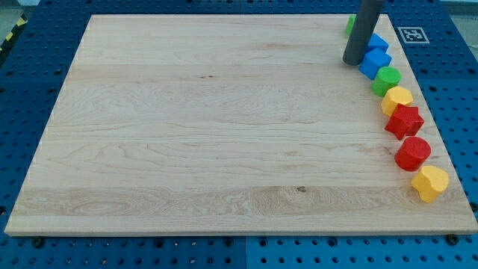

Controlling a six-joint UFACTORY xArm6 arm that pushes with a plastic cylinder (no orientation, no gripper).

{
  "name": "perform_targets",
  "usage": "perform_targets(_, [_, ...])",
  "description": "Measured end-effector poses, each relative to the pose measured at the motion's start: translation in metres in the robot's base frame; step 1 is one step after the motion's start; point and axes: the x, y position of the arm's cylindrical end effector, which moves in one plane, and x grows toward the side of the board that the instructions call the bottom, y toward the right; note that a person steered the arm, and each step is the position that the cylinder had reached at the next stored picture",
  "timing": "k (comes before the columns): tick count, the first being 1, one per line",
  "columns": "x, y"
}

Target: Move the green star slightly to the right

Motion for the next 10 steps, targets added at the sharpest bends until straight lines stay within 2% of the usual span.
perform_targets(3, [0.016,-0.009])
perform_targets(6, [0.025,0.011])
perform_targets(8, [0.057,-0.007])
perform_targets(10, [0.063,-0.006])
